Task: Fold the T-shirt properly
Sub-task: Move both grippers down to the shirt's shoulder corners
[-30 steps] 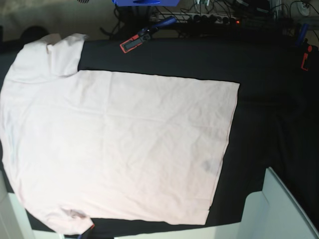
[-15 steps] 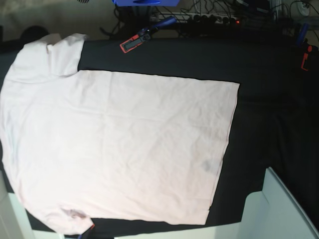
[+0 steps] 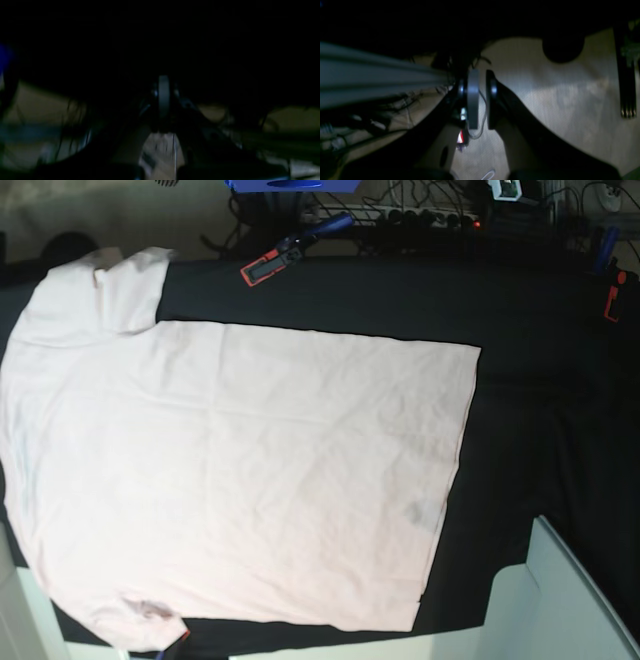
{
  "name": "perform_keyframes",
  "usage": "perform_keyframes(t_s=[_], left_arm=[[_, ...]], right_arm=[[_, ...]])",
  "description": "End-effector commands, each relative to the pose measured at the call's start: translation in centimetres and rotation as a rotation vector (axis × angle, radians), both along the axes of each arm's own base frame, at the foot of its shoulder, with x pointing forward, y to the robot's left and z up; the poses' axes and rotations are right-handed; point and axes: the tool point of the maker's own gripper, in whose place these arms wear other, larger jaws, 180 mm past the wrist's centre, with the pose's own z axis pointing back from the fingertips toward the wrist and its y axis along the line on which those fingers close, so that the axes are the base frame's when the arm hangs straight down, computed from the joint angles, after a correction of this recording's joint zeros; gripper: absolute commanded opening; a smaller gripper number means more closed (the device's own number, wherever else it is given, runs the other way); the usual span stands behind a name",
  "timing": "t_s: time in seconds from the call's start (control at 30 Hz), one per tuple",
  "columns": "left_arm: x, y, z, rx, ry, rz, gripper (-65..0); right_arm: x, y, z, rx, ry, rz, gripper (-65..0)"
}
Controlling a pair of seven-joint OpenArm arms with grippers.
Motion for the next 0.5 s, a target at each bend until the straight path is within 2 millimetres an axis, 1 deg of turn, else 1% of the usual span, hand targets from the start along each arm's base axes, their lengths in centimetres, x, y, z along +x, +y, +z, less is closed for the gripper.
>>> perform_keyframes(t_s=[0.0, 0.1, 0.2, 0.27, 0.33, 0.4, 0.47], left_arm=[[0.0, 0.6, 1.3, 0.014, -0.034, -0.013, -65.0], [1.7, -0.1, 3.5, 0.001, -0.107, -0.048, -65.0], [2.8, -0.7, 4.7, -0.011, -0.151, -0.060, -65.0], [3.2, -0.7, 4.7, -0.013, -0.152, -0.059, -65.0], [3.3, -0.6, 4.1, -0.014, -0.117, -0.052, -65.0], [4.3, -0.8, 4.0, -0.022, -0.111, -0.052, -65.0], [5.1, -1.1, 4.5, -0.029, -0.131, -0.059, -65.0]], right_arm=[[0.1, -1.2, 0.8, -0.027, -0.021, -0.018, -59.5], [2.0, -3.6, 1.8, -0.068, -0.037, -0.060, -59.5], [4.2, -6.2, 3.1, -0.114, -0.068, -0.101, -59.5], [5.7, -7.7, 4.3, -0.143, -0.099, -0.123, -59.5], [6.9, -9.0, 5.0, -0.164, -0.110, -0.145, -59.5], [8.1, -10.6, 5.6, -0.182, -0.111, -0.165, -59.5], [9.2, -11.2, 6.0, -0.156, -0.120, -0.161, -59.5]])
